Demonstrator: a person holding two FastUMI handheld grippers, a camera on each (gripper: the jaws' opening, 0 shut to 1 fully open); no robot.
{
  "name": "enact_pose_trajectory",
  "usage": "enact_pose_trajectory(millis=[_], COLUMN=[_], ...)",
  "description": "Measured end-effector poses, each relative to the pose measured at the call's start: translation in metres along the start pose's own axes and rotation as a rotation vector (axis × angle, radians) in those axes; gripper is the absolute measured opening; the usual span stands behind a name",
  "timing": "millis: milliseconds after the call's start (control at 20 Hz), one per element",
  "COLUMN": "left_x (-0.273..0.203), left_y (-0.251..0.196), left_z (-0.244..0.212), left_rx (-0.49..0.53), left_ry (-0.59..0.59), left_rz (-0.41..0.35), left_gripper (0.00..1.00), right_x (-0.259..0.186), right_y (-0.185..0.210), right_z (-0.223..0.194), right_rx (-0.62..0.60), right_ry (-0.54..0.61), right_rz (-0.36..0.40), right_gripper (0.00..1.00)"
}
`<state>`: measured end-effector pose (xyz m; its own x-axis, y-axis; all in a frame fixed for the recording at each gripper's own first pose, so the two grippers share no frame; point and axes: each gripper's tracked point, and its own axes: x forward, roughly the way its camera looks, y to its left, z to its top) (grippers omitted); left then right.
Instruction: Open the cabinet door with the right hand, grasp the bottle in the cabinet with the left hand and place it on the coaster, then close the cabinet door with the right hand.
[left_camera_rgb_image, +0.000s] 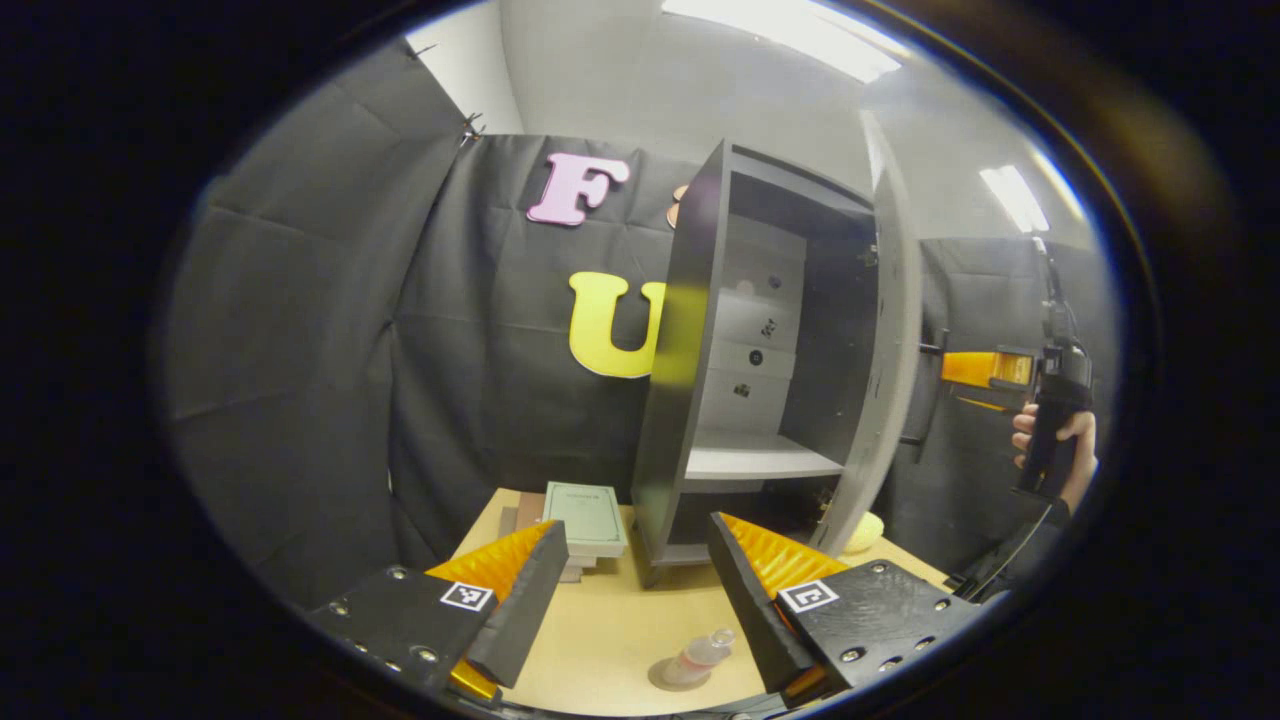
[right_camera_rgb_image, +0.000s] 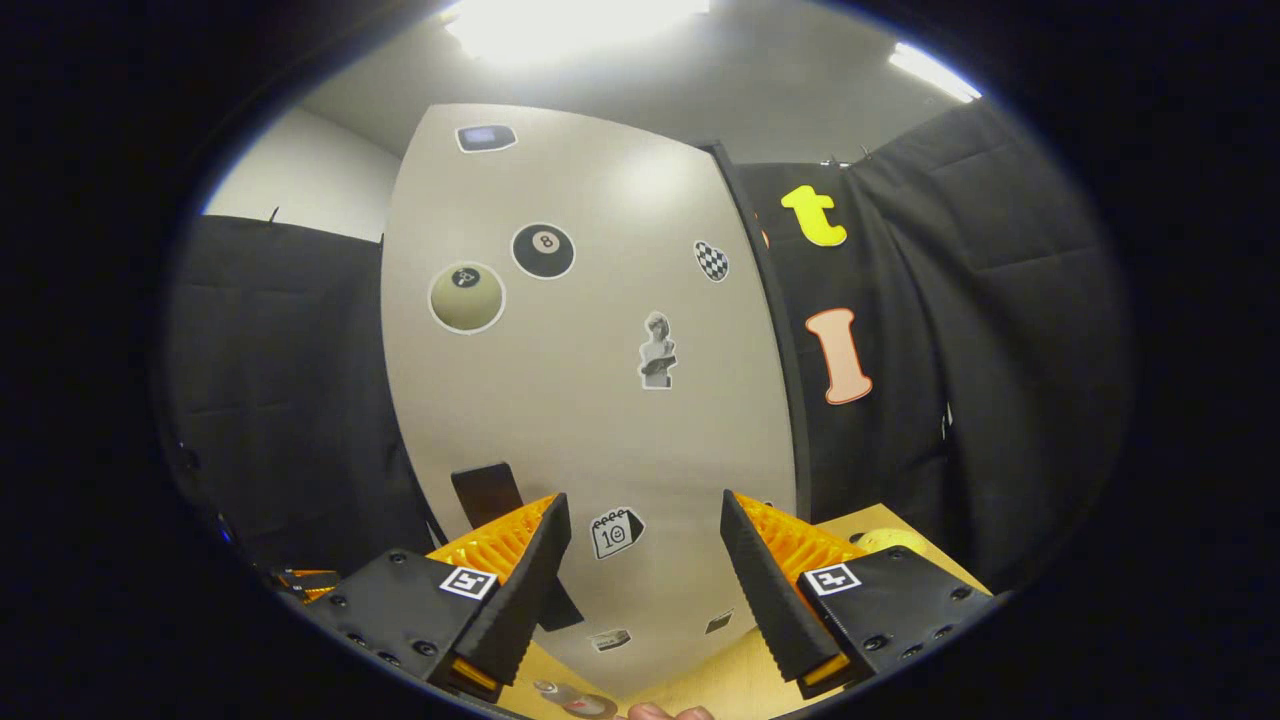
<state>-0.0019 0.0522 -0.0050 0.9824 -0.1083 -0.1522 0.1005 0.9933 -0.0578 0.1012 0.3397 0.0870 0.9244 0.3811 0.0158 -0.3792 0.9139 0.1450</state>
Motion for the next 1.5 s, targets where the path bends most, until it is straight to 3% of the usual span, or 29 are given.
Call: enact_pose_trajectory(millis=[250, 400, 650, 750, 950, 1050, 1150, 1500], left_x=[0.001, 0.026, 0.046, 0.052, 0.057, 0.061, 0.057, 0.045], left_y=[-0.006, -0.027, -0.059, -0.077, -0.107, -0.132, -0.156, -0.216], left_z=[-0.008, -0.007, 0.014, 0.024, 0.039, 0.034, 0.038, 0.022], left_rx=[-0.025, -0.010, -0.024, -0.045, -0.005, 0.024, 0.028, 0.004], left_ry=[0.025, 0.024, -0.027, -0.056, -0.088, -0.077, -0.107, -0.131], left_rz=[-0.005, -0.013, 0.003, 0.007, 0.082, 0.110, 0.131, 0.237], left_gripper=[0.86, 0.86, 0.86, 0.89, 0.85, 0.90, 0.85, 0.85], right_x=[-0.002, -0.012, -0.032, -0.039, -0.048, -0.051, -0.050, -0.054], right_y=[-0.016, -0.032, -0.084, -0.105, -0.150, -0.170, -0.185, -0.236], right_z=[-0.026, -0.037, -0.036, -0.029, -0.020, -0.021, -0.027, -0.033], right_rx=[0.002, 0.030, 0.027, 0.024, 0.028, 0.040, 0.047, 0.004], right_ry=[0.056, 0.077, 0.083, 0.067, 0.059, 0.063, 0.085, 0.115], right_rz=[-0.021, -0.039, -0.084, -0.076, -0.036, -0.011, 0.028, 0.091], right_gripper=[0.95, 0.95, 0.95, 0.95, 0.95, 0.96, 0.96, 0.95])
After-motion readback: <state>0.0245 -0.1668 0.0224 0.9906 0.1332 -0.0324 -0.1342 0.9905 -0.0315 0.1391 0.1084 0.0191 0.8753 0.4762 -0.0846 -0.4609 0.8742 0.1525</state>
